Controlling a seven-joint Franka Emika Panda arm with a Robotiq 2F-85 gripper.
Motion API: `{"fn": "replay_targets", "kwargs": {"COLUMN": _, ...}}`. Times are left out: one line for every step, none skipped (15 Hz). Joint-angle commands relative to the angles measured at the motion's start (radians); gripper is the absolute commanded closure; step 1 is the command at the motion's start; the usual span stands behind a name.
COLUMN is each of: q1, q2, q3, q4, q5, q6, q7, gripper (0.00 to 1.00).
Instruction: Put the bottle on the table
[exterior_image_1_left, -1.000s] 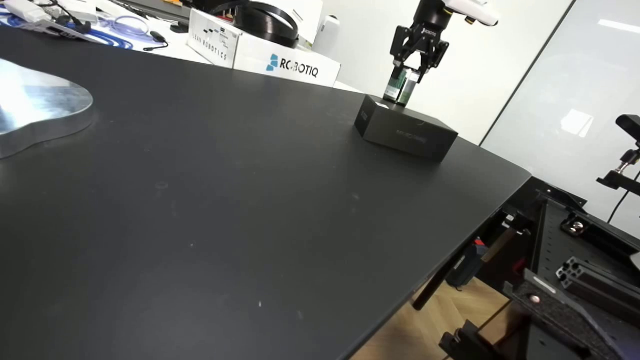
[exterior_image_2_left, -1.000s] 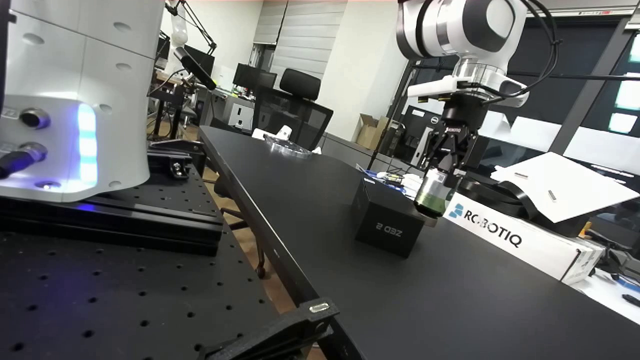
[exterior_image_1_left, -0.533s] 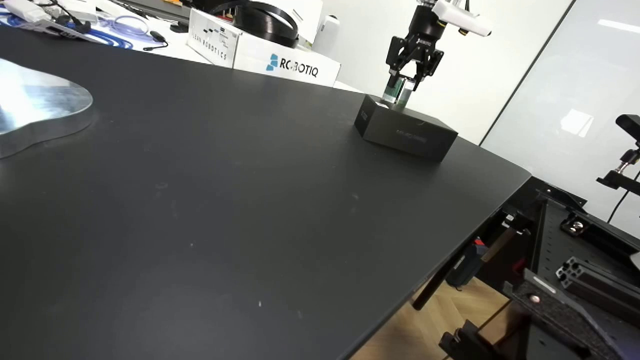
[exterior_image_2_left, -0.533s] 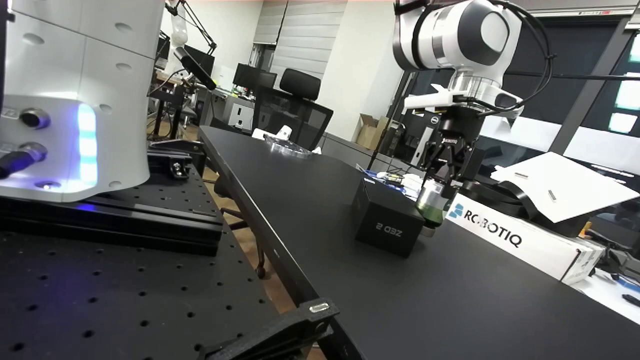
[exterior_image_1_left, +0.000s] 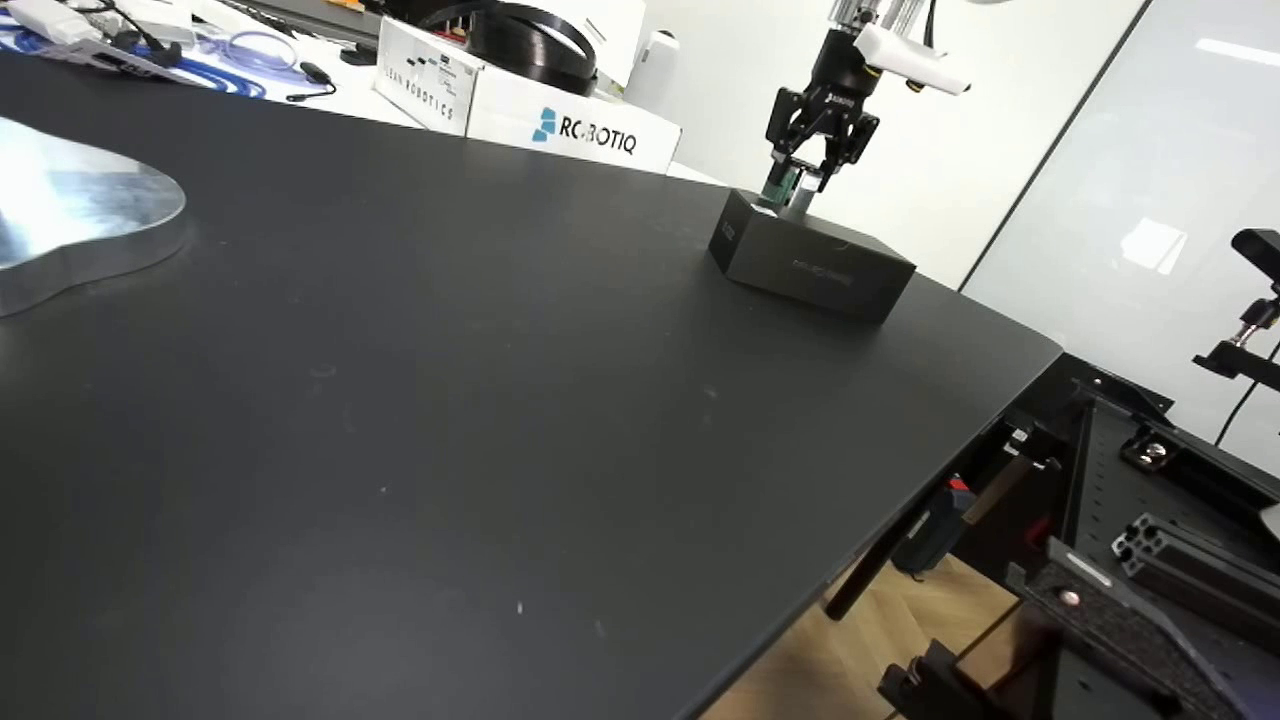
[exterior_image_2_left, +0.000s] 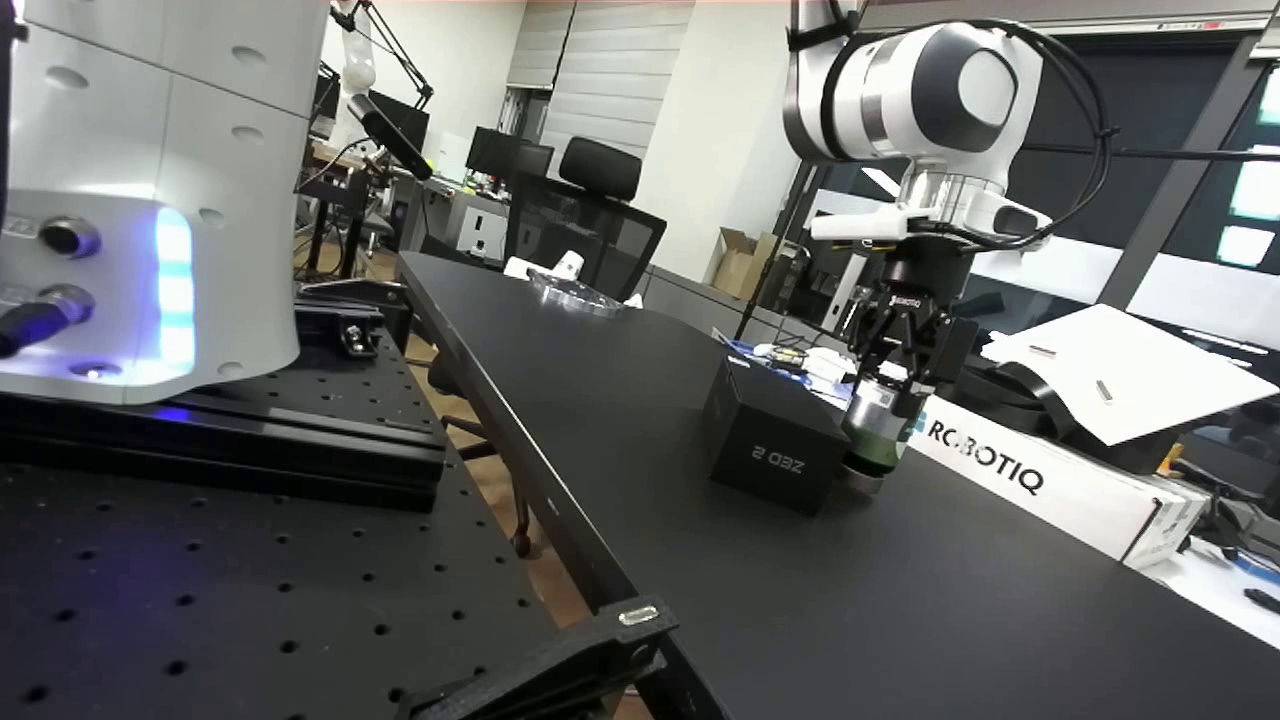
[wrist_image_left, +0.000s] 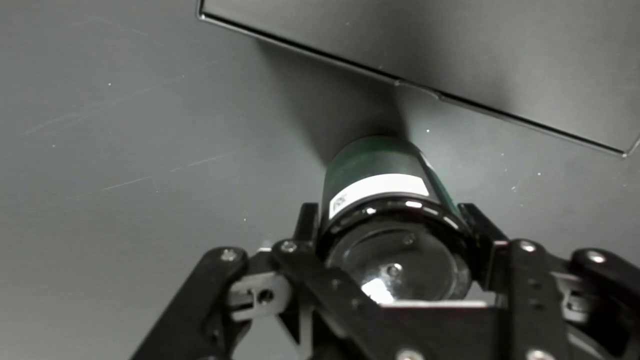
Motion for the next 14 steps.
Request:
{"fn": "replay_targets", "kwargs": {"q1": 0.013, "q2": 0.017, "q3": -0.018, "q4": 0.019, "q5": 0.013, "q6": 0.007, "q7": -0.005, "gripper": 0.55}}
{"fn": "replay_targets", "kwargs": {"q1": 0.013, "q2": 0.017, "q3": -0.019, "q4": 0.019, "q5": 0.013, "q6": 0.006, "q7": -0.006, "gripper": 0.55}}
{"fn": "replay_targets", "kwargs": {"q1": 0.013, "q2": 0.014, "q3": -0.019, "q4": 0.022, "q5": 0.014, "q6": -0.011, "q7": -0.008, "gripper": 0.55}}
{"fn": "replay_targets", "kwargs": {"q1": 0.006, "q2": 0.006, "q3": -0.012, "q4": 0.021, "q5": 0.025, "q6": -0.019, "q7": -0.023, "gripper": 0.08}}
{"fn": "replay_targets", "kwargs": {"q1": 0.004, "q2": -0.009, "q3": -0.009, "q4": 0.018, "q5": 0.033, "q6": -0.032, "q7": -0.030, "gripper": 0.07}}
{"fn": "replay_targets", "kwargs": {"q1": 0.002, "q2": -0.035, "q3": -0.006, "q4": 0.015, "q5": 0.044, "q6": -0.049, "q7": -0.039, "gripper": 0.02}}
{"fn": "replay_targets", "kwargs": {"q1": 0.008, "q2": -0.060, "q3": -0.009, "q4": 0.012, "q5": 0.046, "q6": -0.064, "q7": -0.036, "gripper": 0.00}}
{"fn": "replay_targets", "kwargs": {"q1": 0.012, "q2": -0.100, "q3": -0.009, "q4": 0.003, "q5": 0.046, "q6": -0.076, "q7": -0.033, "gripper": 0.00}}
{"fn": "replay_targets", "kwargs": {"q1": 0.012, "q2": -0.139, "q3": -0.007, "q4": -0.003, "q5": 0.049, "q6": -0.092, "q7": -0.040, "gripper": 0.00}}
{"fn": "replay_targets", "kwargs": {"q1": 0.012, "q2": -0.164, "q3": -0.005, "q4": -0.002, "q5": 0.048, "q6": -0.108, "q7": -0.043, "gripper": 0.00}}
{"fn": "replay_targets", "kwargs": {"q1": 0.010, "q2": -0.201, "q3": -0.002, "q4": -0.005, "q5": 0.051, "q6": -0.129, "q7": -0.049, "gripper": 0.00}}
{"fn": "replay_targets", "kwargs": {"q1": 0.009, "q2": -0.228, "q3": 0.000, "q4": -0.005, "q5": 0.049, "q6": -0.158, "q7": -0.051, "gripper": 0.00}}
{"fn": "replay_targets", "kwargs": {"q1": 0.006, "q2": -0.255, "q3": 0.003, "q4": -0.010, "q5": 0.046, "q6": -0.198, "q7": -0.059, "gripper": 0.00}}
{"fn": "replay_targets", "kwargs": {"q1": 0.005, "q2": -0.194, "q3": 0.003, "q4": 0.012, "q5": 0.036, "q6": -0.148, "q7": -0.040, "gripper": 0.00}}
